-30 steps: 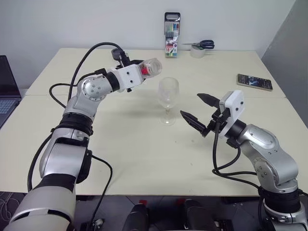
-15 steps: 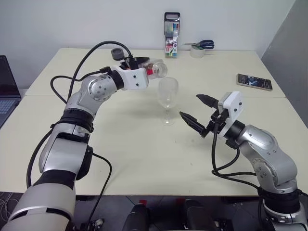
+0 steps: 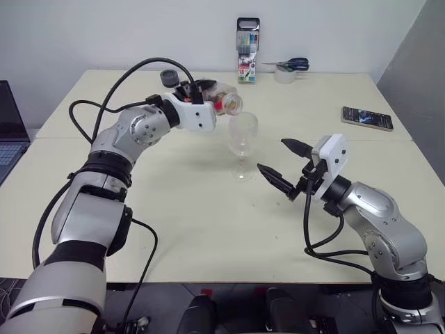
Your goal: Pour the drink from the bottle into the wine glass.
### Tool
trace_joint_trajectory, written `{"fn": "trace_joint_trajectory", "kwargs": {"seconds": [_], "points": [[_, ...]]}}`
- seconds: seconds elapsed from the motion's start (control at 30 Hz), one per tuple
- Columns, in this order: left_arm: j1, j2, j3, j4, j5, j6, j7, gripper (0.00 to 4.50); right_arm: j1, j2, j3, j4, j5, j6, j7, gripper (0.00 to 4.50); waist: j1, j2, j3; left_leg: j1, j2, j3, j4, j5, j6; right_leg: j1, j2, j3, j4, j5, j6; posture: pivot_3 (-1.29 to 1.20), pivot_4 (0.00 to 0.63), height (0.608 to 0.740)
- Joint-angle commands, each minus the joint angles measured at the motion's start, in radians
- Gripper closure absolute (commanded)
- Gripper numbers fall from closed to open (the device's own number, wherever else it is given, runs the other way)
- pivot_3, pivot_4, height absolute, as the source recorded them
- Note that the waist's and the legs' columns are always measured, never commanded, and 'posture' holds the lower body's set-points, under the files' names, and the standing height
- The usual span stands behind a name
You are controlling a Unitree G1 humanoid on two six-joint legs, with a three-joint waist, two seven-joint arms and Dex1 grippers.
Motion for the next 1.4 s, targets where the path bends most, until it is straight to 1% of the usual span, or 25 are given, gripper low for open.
{"fn": "trace_joint_trajectory", "kwargs": {"seconds": [0.03,0.67,1.4], "points": [[-0.06,0.024,-0.002,-0.001,0.018,-0.019,0.054,2.76,0.001,0.005,-0.005,-0.037,-0.002,-0.03,-0.008,0.0,0.0,0.0,0.0,0.0,0.0,0.0,0.0,0.0,0.0,0.0,0.0,0.0,0.0,0.0,0.0,0.0,0.15,0.74],[-0.125,0.03,-0.065,0.075,0.104,-0.041,0.182,2.76,0.018,0.019,0.017,-0.043,-0.017,-0.049,-0.028,0.0,-0.003,0.0,0.0,0.0,0.0,0.0,0.0,0.0,0.0,0.0,0.0,0.0,0.0,0.0,0.0,0.0,0.15,0.74],[-0.174,0.041,-0.126,0.116,0.18,-0.049,0.29,2.76,0.077,0.061,0.07,-0.044,-0.107,-0.128,-0.063,0.0,-0.004,0.0,0.0,0.0,0.0,0.0,0.0,0.0,0.0,0.0,0.0,0.0,0.001,0.0,0.0,0.0,0.15,0.74]]}}
